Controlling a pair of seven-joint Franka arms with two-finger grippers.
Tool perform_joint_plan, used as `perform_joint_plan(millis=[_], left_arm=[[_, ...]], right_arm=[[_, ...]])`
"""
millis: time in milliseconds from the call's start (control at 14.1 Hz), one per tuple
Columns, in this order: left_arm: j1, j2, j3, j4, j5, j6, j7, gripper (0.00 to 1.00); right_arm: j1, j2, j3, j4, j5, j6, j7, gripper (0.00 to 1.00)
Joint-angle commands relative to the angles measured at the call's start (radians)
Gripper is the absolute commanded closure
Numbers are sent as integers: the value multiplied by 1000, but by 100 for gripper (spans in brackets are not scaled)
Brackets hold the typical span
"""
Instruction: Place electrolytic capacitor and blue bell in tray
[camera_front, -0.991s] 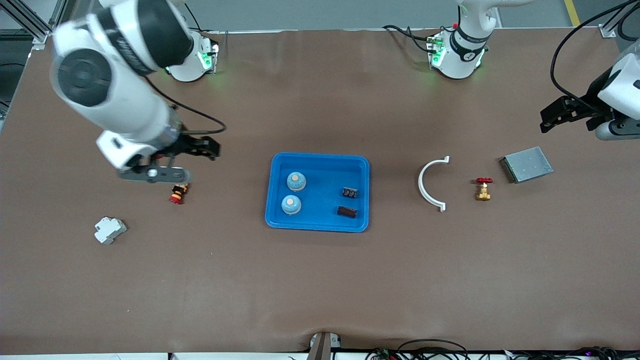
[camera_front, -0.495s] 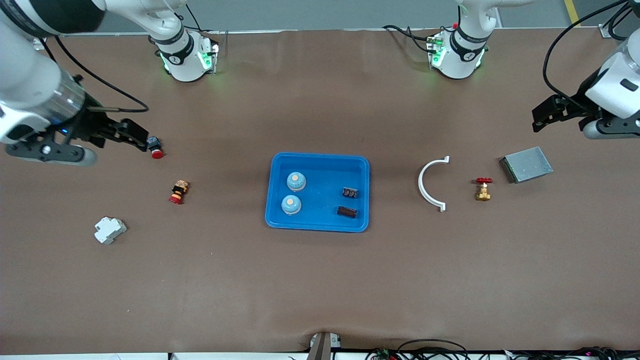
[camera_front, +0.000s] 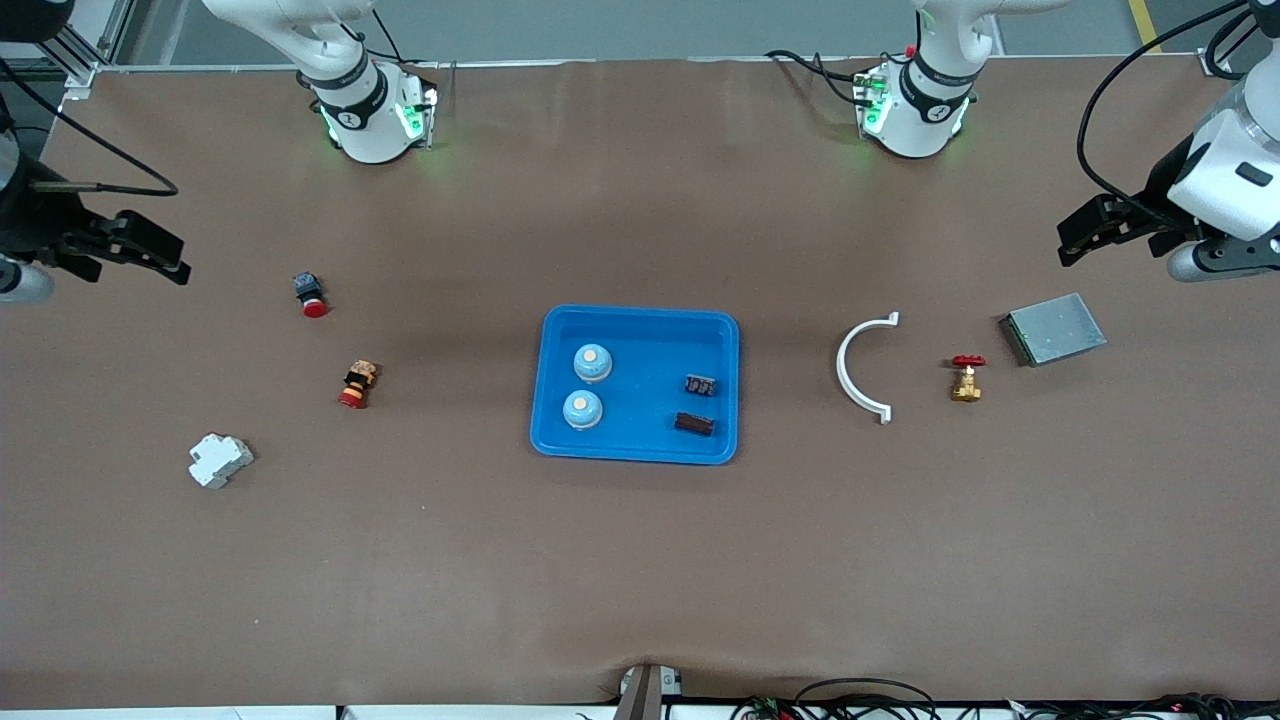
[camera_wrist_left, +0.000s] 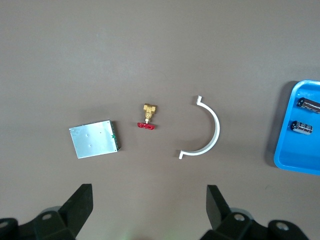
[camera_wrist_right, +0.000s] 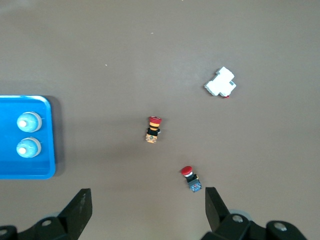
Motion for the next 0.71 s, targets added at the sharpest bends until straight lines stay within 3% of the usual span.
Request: perform_joint_plan(millis=[0, 637], left_arm=[[-1, -15, -10, -11, -4, -24, -28, 0], [13, 3, -21, 27, -6, -26, 56, 0]], right_arm=[[35, -24, -49, -25, 19, 6, -23, 0], [-18, -10, -57, 10, 5, -10, -27, 0]])
